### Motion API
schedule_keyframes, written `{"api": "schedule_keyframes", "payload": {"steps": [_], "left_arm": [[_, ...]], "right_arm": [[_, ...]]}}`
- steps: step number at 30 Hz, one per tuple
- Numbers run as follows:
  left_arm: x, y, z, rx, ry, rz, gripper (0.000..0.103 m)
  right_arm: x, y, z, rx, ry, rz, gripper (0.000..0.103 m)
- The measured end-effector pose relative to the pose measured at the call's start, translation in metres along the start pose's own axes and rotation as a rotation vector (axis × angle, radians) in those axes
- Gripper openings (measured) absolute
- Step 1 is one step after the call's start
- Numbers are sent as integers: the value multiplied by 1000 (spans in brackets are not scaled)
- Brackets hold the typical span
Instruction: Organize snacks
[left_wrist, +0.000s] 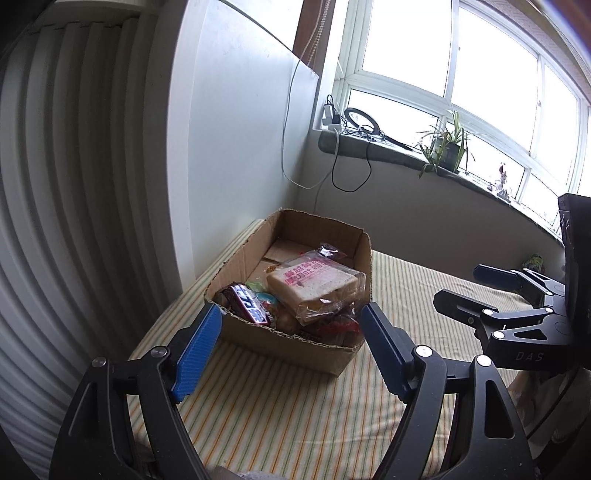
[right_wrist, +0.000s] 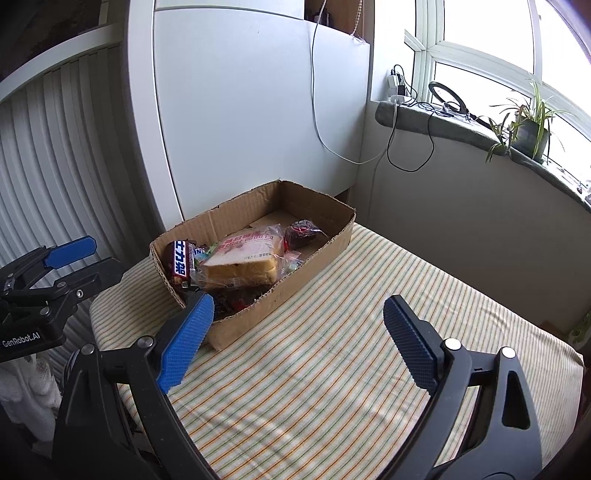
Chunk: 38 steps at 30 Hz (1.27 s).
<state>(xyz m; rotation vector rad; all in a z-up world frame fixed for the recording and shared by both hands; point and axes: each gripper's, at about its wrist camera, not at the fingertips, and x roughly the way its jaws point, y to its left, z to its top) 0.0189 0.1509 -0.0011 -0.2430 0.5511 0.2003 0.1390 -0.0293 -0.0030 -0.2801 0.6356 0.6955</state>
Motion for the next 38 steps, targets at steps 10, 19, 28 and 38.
{"api": "schedule_keyframes", "payload": {"steps": [10, 19, 28, 38], "left_arm": [[0, -10, -2, 15, 2, -4, 79], [1, -10, -3, 13, 9, -4, 79], [1, -12, -5, 25, -6, 5, 79], [6, -10, -7, 19, 7, 16, 78]], "right_arm": [[-6, -6, -3, 20, -7, -5, 95], [-3, -3, -6, 9, 1, -7, 95], [0, -5, -9, 18, 7, -10, 95], [5, -8, -13, 19, 21, -13, 95]]}}
